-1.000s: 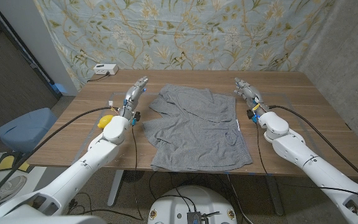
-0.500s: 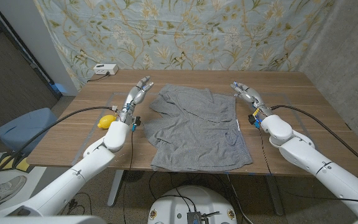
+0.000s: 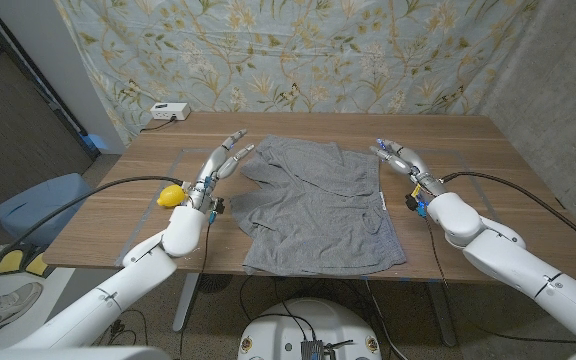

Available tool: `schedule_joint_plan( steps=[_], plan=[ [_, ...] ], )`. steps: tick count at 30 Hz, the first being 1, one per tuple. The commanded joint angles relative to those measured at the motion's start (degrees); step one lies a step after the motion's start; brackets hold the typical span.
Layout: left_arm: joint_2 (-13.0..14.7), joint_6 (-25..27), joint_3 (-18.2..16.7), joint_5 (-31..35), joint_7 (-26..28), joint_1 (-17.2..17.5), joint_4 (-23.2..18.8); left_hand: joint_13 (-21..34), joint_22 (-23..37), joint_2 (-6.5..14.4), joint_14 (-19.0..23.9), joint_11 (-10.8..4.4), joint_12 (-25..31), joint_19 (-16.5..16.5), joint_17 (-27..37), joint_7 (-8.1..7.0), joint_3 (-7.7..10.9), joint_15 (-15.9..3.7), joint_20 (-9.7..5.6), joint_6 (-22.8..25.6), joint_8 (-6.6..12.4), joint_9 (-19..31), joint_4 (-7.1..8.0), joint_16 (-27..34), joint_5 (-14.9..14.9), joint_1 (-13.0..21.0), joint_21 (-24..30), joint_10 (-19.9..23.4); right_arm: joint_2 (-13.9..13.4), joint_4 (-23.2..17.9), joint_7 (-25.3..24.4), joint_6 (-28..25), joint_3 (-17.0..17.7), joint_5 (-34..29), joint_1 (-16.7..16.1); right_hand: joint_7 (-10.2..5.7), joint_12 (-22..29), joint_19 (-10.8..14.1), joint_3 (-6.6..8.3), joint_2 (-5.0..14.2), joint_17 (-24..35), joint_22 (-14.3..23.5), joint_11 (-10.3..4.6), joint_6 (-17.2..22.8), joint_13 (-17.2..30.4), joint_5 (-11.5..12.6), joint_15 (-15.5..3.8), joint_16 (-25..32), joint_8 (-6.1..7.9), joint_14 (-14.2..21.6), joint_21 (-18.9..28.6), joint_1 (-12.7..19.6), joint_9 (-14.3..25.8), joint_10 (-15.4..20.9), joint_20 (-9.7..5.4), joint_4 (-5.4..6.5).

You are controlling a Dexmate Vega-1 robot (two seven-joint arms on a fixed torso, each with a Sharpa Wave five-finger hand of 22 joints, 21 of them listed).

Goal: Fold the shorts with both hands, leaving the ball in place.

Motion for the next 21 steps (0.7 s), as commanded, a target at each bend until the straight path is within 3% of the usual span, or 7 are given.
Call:
schedule_joint_plan(
  steps=[1, 21],
  plan=[
    [3.07, 3.58, -1.48, 5.25, 0.8, 5.09, -6.24, 0.34, 0.32, -0.21, 0.96, 0.07, 0.11, 1.22, 0.28, -0.19, -0.09, -0.13, 0.13, 0.63, -0.35, 0.13, -0.76, 0.49, -0.15, 1.16, 0.12, 0.77, -4.65, -7.8, -2.63, -5.05, 1.75, -4.99, -6.0, -0.22, 0.44, 0.4, 0.23, 0.06, 0.15, 0.14, 0.14, 0.67, 0.21, -0.38, -0.07, -0.01, 0.29, 0.7, 0.0, 0.81, 0.26, 0.75, 0.33, -0.42],
    [7.54, 9.58, -3.74, 10.23, -0.97, 12.53, -14.88, 0.42, 0.34, -1.71, 2.31, -0.89, -0.06, 1.03, 0.41, -0.69, -0.97, -1.3, -0.16, 1.44, -0.71, 0.18, -2.29, 0.47, -0.27, 2.09, -0.37, 1.91, -9.87, -16.22, -3.85, -11.37, 5.23, -9.3, -15.26, -0.21, 0.36, 0.54, 0.6, 0.23, 0.25, 0.15, 0.06, 1.26, 0.25, -0.78, -0.5, -0.06, 0.28, 1.02, -0.02, 1.43, 0.3, 1.12, 0.18, -1.12]
  ],
)
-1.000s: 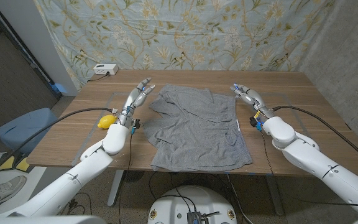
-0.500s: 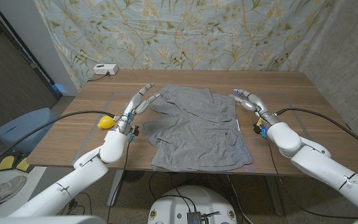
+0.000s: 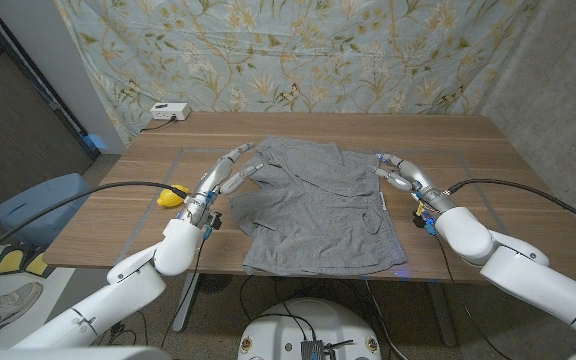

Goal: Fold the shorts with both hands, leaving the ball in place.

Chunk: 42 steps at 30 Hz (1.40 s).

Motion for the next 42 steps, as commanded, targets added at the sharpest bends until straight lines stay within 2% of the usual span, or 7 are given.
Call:
schedule_joint_plan(
  steps=[1, 20, 25, 38, 42],
  plan=[
    [2.75, 3.31, -1.31, 3.02, -1.2, 4.57, -5.03, 0.16, 0.07, -0.58, 0.67, -0.25, -0.06, 0.19, 0.15, 0.09, 0.03, -0.44, 0.19, 0.85, 0.01, 0.2, -0.52, 0.49, -0.06, 0.49, -0.08, 0.7, -3.41, -5.68, -1.33, -4.06, 2.49, -2.93, -6.7, -0.1, 0.35, 0.35, 0.37, 0.0, 0.26, 0.15, -0.09, 0.56, 0.26, -0.35, 0.09, -0.07, 0.27, 0.42, -0.02, 0.62, 0.3, 0.58, -0.04, -0.47],
    [8.29, 9.54, -4.41, 7.86, -5.2, 11.82, -13.44, 0.22, 0.02, -2.16, 1.42, -0.52, 0.26, 0.7, 0.2, 0.3, -0.35, -0.85, 0.22, 1.45, -0.09, 0.22, -1.93, 0.38, 0.15, 2.35, -0.31, 2.85, -6.28, -10.82, -2.71, -7.57, 6.68, -6.47, -17.5, -0.06, 0.36, 0.87, 1.08, 0.09, 0.21, 0.13, -0.44, 1.84, 0.3, -0.63, -0.59, -0.21, 0.45, 0.92, 0.06, 2.03, 0.35, 1.26, -0.45, -1.78],
    [9.96, 11.74, -4.88, 9.91, -6.94, 13.41, -15.73, 0.24, -0.01, -2.52, 1.56, -0.93, 0.37, 0.83, 0.2, 0.46, -0.39, -0.93, 0.26, 1.55, -0.09, 0.23, -2.22, 0.33, 0.25, 3.09, -0.39, 3.51, -7.09, -12.14, -2.64, -8.98, 7.62, -7.85, -20.0, 0.02, 0.42, 1.21, 1.44, 0.03, 0.15, 0.11, -0.52, 2.44, 0.3, -0.64, -0.88, -0.29, 0.56, 1.16, 0.13, 2.8, 0.36, 1.66, -0.52, -2.42],
    [14.43, 17.0, -6.92, 15.0, -11.64, 17.19, -20.84, 0.28, -0.1, -3.36, 1.9, -1.26, 0.18, 1.68, 0.18, 0.46, -0.29, -1.54, 0.17, 1.83, 0.02, 0.25, -2.87, 0.22, 0.7, 5.48, -0.41, 3.93, -8.07, -16.3, -2.55, -13.02, 11.95, -12.11, -28.36, 0.21, 0.59, 1.88, 1.92, -0.48, 0.02, 0.06, -0.49, 3.63, 0.3, -0.68, -1.11, -0.45, 0.78, 1.67, 0.25, 4.21, 0.38, 2.6, -0.62, -3.68],
    [15.41, 18.37, -7.38, 16.85, -12.63, 18.16, -21.89, 0.3, -0.13, -3.61, 2.02, -1.5, 0.18, 1.88, 0.17, 0.3, -0.22, -1.65, 0.17, 2.41, 0.25, 0.25, -2.98, 0.18, 0.87, 6.46, -0.47, 4.24, -8.14, -17.28, -2.18, -14.51, 12.16, -14.32, -29.6, 0.4, 0.58, 2.1, 2.08, -0.67, -0.02, 0.05, -0.59, 4.04, 0.3, -0.67, -1.19, -0.5, 0.85, 1.85, 0.29, 4.7, 0.39, 2.74, -0.51, -4.07]
  ],
)
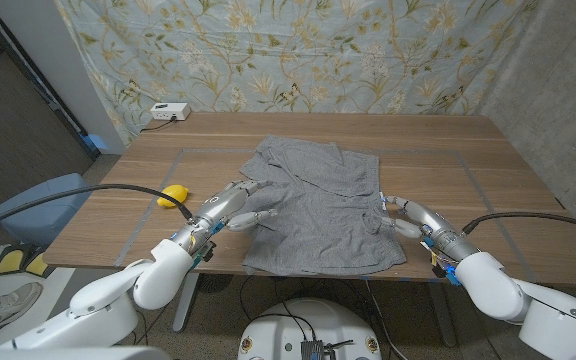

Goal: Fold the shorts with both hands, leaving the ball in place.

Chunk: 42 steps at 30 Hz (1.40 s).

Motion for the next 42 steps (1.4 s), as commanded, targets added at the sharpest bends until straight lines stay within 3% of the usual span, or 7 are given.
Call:
schedule_joint_plan(
  steps=[1, 14, 21, 25, 30, 35, 42],
  plan=[
    [3.93, 5.11, -1.86, 5.36, -4.05, 3.75, -4.61, 0.31, 0.0, -0.29, 0.42, -0.29, 0.13, 0.66, 0.18, -0.15, 0.02, -0.05, 0.27, 1.04, 0.35, 0.27, -0.43, 0.17, 0.43, 1.54, -0.08, 0.74, -0.89, -3.6, 0.73, -4.51, 2.19, -5.5, -6.05, 0.1, 0.21, 0.51, 0.29, -0.22, 0.12, 0.19, -0.25, 0.71, 0.3, 0.01, 0.01, -0.24, 0.62, 0.68, 0.3, 1.36, 0.11, 0.97, 0.15, -0.72],
    [7.12, 13.66, -0.06, 13.33, -11.9, 3.81, -8.48, 0.35, -0.17, -2.08, 1.25, -2.04, -0.06, 2.27, 0.13, -1.34, 0.12, -1.17, 0.02, 2.9, 0.99, 0.33, -0.7, 0.07, 1.31, 6.77, -0.2, 1.85, -4.11, -7.14, 5.05, -11.92, 1.21, -11.57, -7.43, 0.12, 0.44, 1.91, 1.66, -1.72, 0.01, 0.06, -0.3, 2.14, 0.28, 0.5, -1.36, -0.27, 0.76, 2.47, 0.42, 5.58, 0.14, 2.68, 0.53, -2.92],
    [8.57, 17.34, 3.45, 17.5, -18.37, 0.91, -9.84, 0.39, -0.24, -4.44, 1.57, -2.7, -0.39, 2.85, 0.12, -1.39, -0.52, -1.36, 0.28, 3.56, 1.15, 0.41, -0.65, -0.11, 1.95, 10.66, -0.57, 2.2, -6.32, -8.39, 8.61, -13.96, 1.13, -12.33, -7.11, -1.2, 0.17, 2.24, 2.67, -2.55, 0.06, 0.02, -1.42, 2.89, 0.31, 0.82, -1.7, -0.44, 0.82, 2.97, 0.28, 8.38, 0.14, 2.7, 0.86, -3.35],
    [8.58, 19.02, 6.69, 20.14, -22.96, -2.01, -9.94, 0.45, -0.22, -7.27, 2.07, -2.42, -0.54, 2.69, 0.17, -0.9, -1.97, -1.38, 0.63, 3.36, 0.93, 0.47, -0.3, -0.08, 2.4, 11.9, -1.03, 2.49, -7.21, -8.72, 10.11, -14.39, 1.39, -12.26, -6.86, -1.69, -0.05, 2.0, 3.03, -3.09, 0.13, 0.0, -2.09, 3.17, 0.33, 0.92, -1.66, -0.65, 0.81, 2.7, 0.06, 9.38, 0.13, 2.42, 1.1, -3.36],
    [8.03, 20.74, 9.85, 24.12, -25.3, -4.05, -9.56, 0.47, -0.15, -8.51, 3.99, -2.34, -0.41, 4.16, 0.2, -1.3, -3.26, -2.66, 0.25, 3.28, 0.56, 0.51, 0.27, 0.43, 3.11, 12.98, -0.84, 3.62, -8.73, -9.44, 11.36, -16.94, -0.75, -14.31, -5.0, -2.06, -0.08, 1.89, 3.19, -3.63, 0.19, -0.02, -2.4, 3.31, 0.34, 0.95, -1.84, -0.65, 0.78, 2.79, -0.07, 9.92, 0.13, 2.54, 1.22, -3.32],
    [7.26, 21.79, 12.27, 27.95, -26.05, -5.39, -8.64, 0.25, -0.06, -8.58, 7.91, -2.25, 0.14, 6.03, 0.15, -1.8, -4.72, -4.35, -0.64, 5.33, 0.78, 0.51, 0.71, 1.4, 3.9, 14.74, -0.57, 6.64, -10.1, -10.14, 12.08, -20.45, -5.53, -17.95, -1.29, -2.72, 0.26, 5.13, 4.66, -5.42, 0.96, 0.1, -3.36, 4.34, 0.49, 1.32, -4.99, 1.16, 0.65, 8.13, 0.76, 13.02, 0.13, 4.63, -0.06, -2.81],
    [6.3, 22.8, 14.45, 31.94, -27.82, -6.76, -7.68, 0.05, 0.06, -8.43, 10.62, -3.32, 0.33, 7.12, 0.11, -2.13, -6.06, -5.97, -1.27, 7.06, 0.86, 0.51, 0.94, 1.88, 4.38, 16.2, -0.46, 8.85, -11.05, -10.41, 13.98, -23.95, -13.5, -23.58, 5.04, -4.83, 1.75, 11.71, 6.89, -6.55, 2.93, 0.41, -4.84, 11.1, 0.64, 2.5, -9.19, 4.73, 2.04, 18.06, 2.84, 15.8, 0.03, 10.93, -1.82, -2.21]
  ],
)
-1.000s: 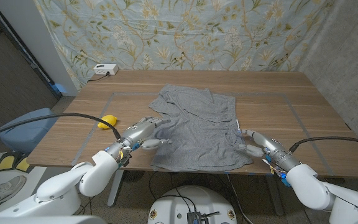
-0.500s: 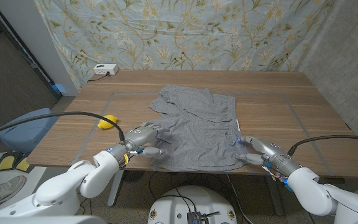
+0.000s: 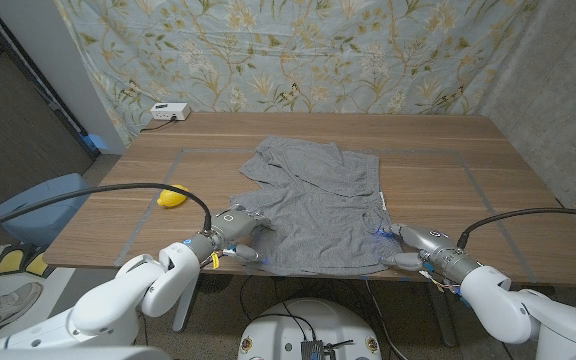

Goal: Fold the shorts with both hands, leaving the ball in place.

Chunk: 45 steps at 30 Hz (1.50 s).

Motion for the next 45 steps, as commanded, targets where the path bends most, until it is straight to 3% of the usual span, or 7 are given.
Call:
schedule_joint_plan(
  steps=[1, 6, 12, 23, 32, 36, 45],
  plan=[
    [-1.24, 3.55, 4.7, 9.33, -5.33, -3.04, 1.26, -0.07, 0.18, -0.01, 0.85, -0.06, 0.45, 0.63, 0.13, 0.01, -0.53, -2.19, 0.41, 0.64, 0.13, 0.22, 0.06, 0.56, 0.4, 0.9, 0.46, 0.56, -2.79, -1.2, 2.84, -5.88, -12.7, -7.97, 10.0, -1.07, 1.15, 3.44, 1.47, -0.35, 1.34, 0.26, -0.94, 4.33, 0.36, 1.13, -5.11, 2.01, 1.17, 5.46, 1.17, 2.14, 0.02, 3.92, -1.1, 0.08],
    [-2.03, 3.21, 6.36, 12.83, -5.09, -3.77, 2.22, 0.02, 0.33, -0.15, 2.84, -1.28, 1.22, 1.35, 0.22, -0.77, -2.15, -3.71, -0.38, 2.46, 0.32, 0.25, 0.31, 0.88, 0.79, 1.63, 0.53, 3.97, -1.25, 0.15, 0.92, -5.87, -16.7, -11.58, 12.61, -1.66, 3.55, 9.31, 3.17, 0.38, 5.99, 0.43, -1.48, 16.77, 0.47, 2.47, -7.84, 7.84, 3.88, 14.61, 3.25, 6.49, -0.2, 14.32, -2.3, 0.06],
    [-2.89, 3.04, 7.4, 16.73, -3.74, -3.79, 3.76, 0.27, 0.75, 1.92, 8.86, -2.79, 2.58, 6.12, 1.0, -2.71, -3.82, -7.49, -3.38, 9.39, 1.78, 0.27, 0.49, 3.11, 1.55, 5.61, 2.28, 10.28, 0.11, 1.86, -0.94, -4.47, -18.31, -12.21, 14.24, -1.91, 6.12, 11.87, 1.21, 1.09, 13.46, 0.88, -0.96, 25.2, 1.38, 2.09, -9.28, 15.98, 4.77, 19.81, 4.8, 10.6, -0.24, 22.21, -2.85, 0.28],
    [-4.51, 2.05, 6.94, 16.67, 4.88, -2.59, 6.99, 0.51, 1.81, 14.36, 20.49, -2.9, 6.75, 12.32, 3.3, -4.24, -3.29, -10.2, -6.59, 36.96, 8.78, 0.03, 1.13, 8.61, -2.34, 15.58, 6.99, 29.54, 1.91, 4.06, -4.37, -0.7, -18.88, -11.67, 15.47, -0.31, 12.3, 14.29, -0.9, 4.17, 23.68, 1.83, 0.68, 38.72, 4.24, 0.69, -9.95, 26.31, 6.9, 26.41, 7.8, 15.06, 0.31, 34.22, -3.81, 0.76],
    [-6.06, 2.21, 3.03, 7.92, 10.42, -0.25, 5.89, 3.86, 2.66, 20.44, 16.31, -4.02, 4.01, 10.41, 3.79, -0.1, -1.0, -9.51, -4.72, 35.87, 12.65, 5.33, 8.94, 4.5, 0.56, 11.13, 9.22, 24.44, 3.16, 4.94, -12.24, 3.38, -13.17, -5.48, 11.04, -0.93, 12.91, 12.16, -1.48, 5.76, 25.08, 2.21, -0.33, 37.64, 5.13, 0.06, -9.5, 26.62, 6.12, 25.4, 7.66, 14.62, 0.67, 34.21, -5.36, 1.86],
    [-6.28, 0.19, -1.48, -0.8, 14.17, 1.99, 4.65, 7.55, 4.29, 21.33, 11.91, -1.97, 2.61, 7.36, 6.99, 3.34, 4.81, -7.11, -3.67, 29.2, 18.89, 14.81, 16.41, 2.81, 5.03, 11.24, 12.05, 19.08, 4.79, 5.75, -17.62, 7.11, -8.69, -1.79, 7.54, -1.47, 13.28, 11.16, -1.68, 6.56, 25.44, 2.59, -0.12, 36.88, 5.67, -0.11, -9.62, 26.2, 5.98, 24.62, 7.75, 14.31, 1.3, 34.05, -5.93, 2.38],
    [-7.1, -4.85, -7.75, -7.95, 25.22, 5.98, 3.9, 9.24, 5.11, 21.14, 8.88, -2.36, 2.38, 5.95, 8.4, 4.6, 7.0, -6.59, -3.55, 26.46, 22.61, 20.07, 18.29, 1.6, 6.21, 11.06, 13.75, 17.11, 10.88, 8.83, -26.86, 16.22, -2.91, -0.17, 3.21, -1.77, 14.27, 10.31, -2.1, 7.5, 26.33, 3.17, -0.09, 36.88, 6.66, -0.14, -9.84, 26.25, 6.47, 24.54, 8.18, 13.95, 2.38, 34.43, -6.28, 3.02]
  ],
)
